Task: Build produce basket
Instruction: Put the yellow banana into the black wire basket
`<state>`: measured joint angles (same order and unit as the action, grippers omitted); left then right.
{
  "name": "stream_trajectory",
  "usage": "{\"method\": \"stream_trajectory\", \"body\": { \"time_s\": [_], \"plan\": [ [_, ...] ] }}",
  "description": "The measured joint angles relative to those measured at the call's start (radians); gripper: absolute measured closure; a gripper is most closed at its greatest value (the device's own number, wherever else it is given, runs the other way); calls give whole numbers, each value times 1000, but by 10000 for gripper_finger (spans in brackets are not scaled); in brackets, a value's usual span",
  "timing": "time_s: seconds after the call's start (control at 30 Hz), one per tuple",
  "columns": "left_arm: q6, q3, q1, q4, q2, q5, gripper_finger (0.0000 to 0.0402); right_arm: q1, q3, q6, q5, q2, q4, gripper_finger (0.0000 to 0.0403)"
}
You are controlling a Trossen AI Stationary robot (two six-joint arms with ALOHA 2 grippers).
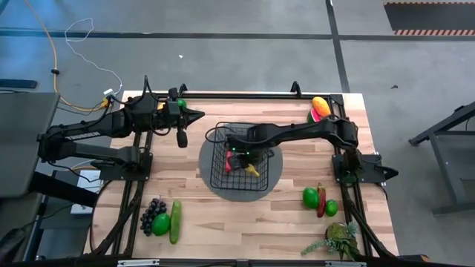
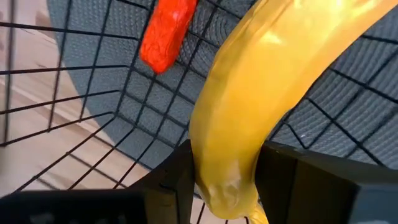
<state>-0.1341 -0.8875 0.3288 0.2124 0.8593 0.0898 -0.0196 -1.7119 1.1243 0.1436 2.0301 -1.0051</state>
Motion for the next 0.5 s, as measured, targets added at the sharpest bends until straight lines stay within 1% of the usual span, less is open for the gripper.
{"method": "stream_trajectory", "body": {
  "time_s": [0.13,0.3,0.5],
  "plan": [
    [0,0,0,0,0,0,401,0,0,7,0,24,9,290],
    [0,0,0,1,0,0,401,-3,0,93,-13,39,17,290],
    [0,0,0,1,0,0,401,-3,-1,103,-26,53,16,290]
  ]
}}
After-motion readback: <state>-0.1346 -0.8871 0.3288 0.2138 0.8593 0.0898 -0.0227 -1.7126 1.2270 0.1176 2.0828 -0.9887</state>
